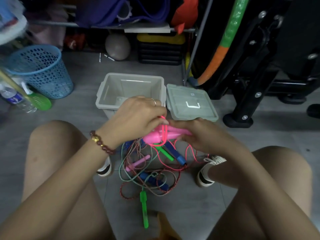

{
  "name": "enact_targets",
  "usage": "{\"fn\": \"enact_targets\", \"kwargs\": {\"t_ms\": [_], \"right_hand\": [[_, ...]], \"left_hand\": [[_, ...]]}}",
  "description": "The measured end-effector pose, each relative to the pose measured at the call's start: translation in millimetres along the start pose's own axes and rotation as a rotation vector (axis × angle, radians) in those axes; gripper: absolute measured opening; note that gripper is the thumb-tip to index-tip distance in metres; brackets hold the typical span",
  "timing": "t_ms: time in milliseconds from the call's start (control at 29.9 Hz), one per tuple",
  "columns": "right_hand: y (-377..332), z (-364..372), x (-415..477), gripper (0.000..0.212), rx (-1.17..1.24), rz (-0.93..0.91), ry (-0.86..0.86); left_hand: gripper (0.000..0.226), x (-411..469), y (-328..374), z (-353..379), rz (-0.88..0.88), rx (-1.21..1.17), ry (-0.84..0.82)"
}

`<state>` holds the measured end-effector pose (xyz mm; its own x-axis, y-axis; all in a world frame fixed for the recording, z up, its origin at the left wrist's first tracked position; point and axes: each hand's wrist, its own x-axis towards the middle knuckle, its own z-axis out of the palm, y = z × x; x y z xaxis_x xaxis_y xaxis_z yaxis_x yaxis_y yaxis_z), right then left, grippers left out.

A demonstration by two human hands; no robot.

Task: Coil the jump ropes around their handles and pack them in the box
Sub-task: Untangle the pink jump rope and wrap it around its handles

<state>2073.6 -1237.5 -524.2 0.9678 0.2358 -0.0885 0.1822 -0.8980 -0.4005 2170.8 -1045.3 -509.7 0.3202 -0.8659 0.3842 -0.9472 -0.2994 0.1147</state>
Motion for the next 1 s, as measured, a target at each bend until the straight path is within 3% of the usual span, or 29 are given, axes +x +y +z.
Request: {"fn": "enact_targets", "kwargs": {"t_ms": [100, 167, 334, 601, 802, 902, 1002], "right_hand": [[-5.1, -1.5, -4.9, 0.072, 0.049, -0.085, -0.055], [-7.0, -3.4, -8.5, 0.073, 0.050, -0.111, -0.086], [-10.5, -1.9, -14.5, 0.043, 0.227, -0.133, -0.162], [-15.9, -3.4, -18.6, 0.032, 0.522, -0.196, -0.165], [-14.5, -4.2, -17.1, 0.033, 0.756, -0.197, 0.011], [-10.8, -5.3, -16.2, 0.031, 0.747, -0.171, 0.064], [-6.6, -5.5, -14.7, 0.033, 0.718, -0.134, 0.106]], "left_hand": [[0.036, -4.0, -12.7, 2.9, -0.171, -0.305, -0.099], [0.024, -6.4, -18.4, 6.8, -0.216, -0.517, -0.171], [0.009, -4.0, -22.2, 3.5, -0.342, -0.996, -0.188], [0.011, 2.3, -20.0, 10.0, -0.387, -1.156, -0.265], [0.025, 3.3, -20.0, 10.6, -0.439, -1.379, -0.165], [0.029, -1.3, -31.4, 5.2, -0.475, -1.231, -0.102], [0.033, -7.0, -36.1, -3.8, -0.373, -1.218, -0.017]]}}
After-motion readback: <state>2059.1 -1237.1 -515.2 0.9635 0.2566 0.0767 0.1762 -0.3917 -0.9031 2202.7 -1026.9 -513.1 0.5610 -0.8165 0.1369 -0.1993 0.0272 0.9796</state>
